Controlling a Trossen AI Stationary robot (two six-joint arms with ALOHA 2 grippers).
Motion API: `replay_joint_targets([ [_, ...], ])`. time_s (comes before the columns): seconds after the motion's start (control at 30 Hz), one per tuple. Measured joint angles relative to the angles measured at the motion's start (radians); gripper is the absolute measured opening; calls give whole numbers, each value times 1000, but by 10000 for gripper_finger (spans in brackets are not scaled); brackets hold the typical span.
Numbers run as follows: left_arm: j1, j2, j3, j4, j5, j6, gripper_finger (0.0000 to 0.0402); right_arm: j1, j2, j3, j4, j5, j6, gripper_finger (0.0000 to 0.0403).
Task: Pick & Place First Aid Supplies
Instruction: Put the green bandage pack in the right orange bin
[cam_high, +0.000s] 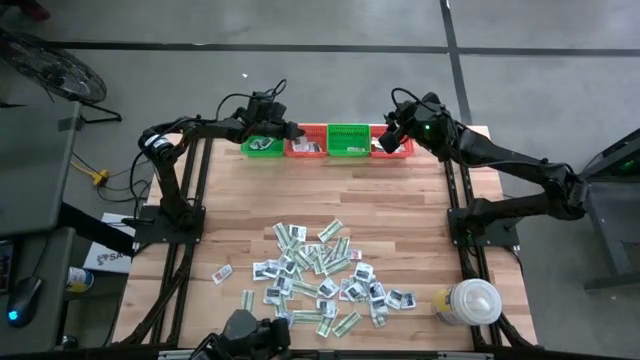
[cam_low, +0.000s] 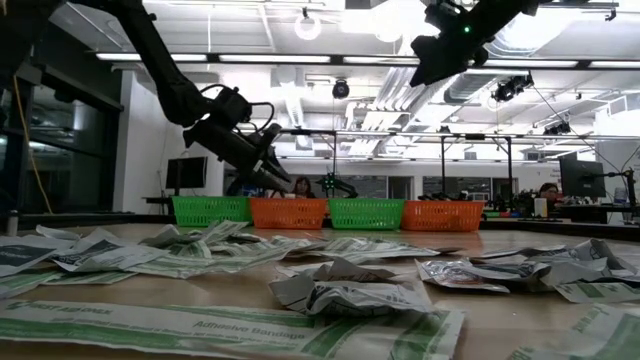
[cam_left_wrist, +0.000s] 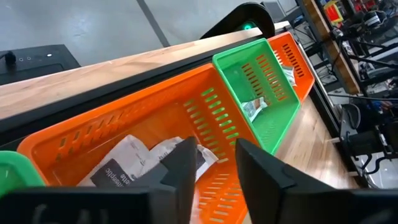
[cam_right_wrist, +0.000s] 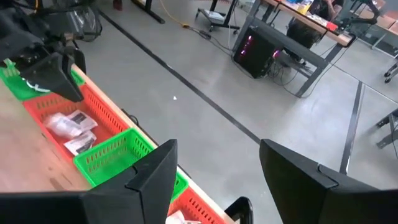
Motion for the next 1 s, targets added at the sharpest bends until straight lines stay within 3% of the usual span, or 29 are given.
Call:
replay_joint_targets([
  [0.2, 0, -20, 0, 8, 2, 12, 148, 0, 0, 0, -1, 0, 0, 222],
  [0.83, -2, -229, 0, 3, 1, 168, 149, 1, 0, 0, -2, -81, 16, 222],
  [1.0, -60, -329, 2, -67, -42, 256, 150, 1, 1, 0, -3, -120, 21, 222],
])
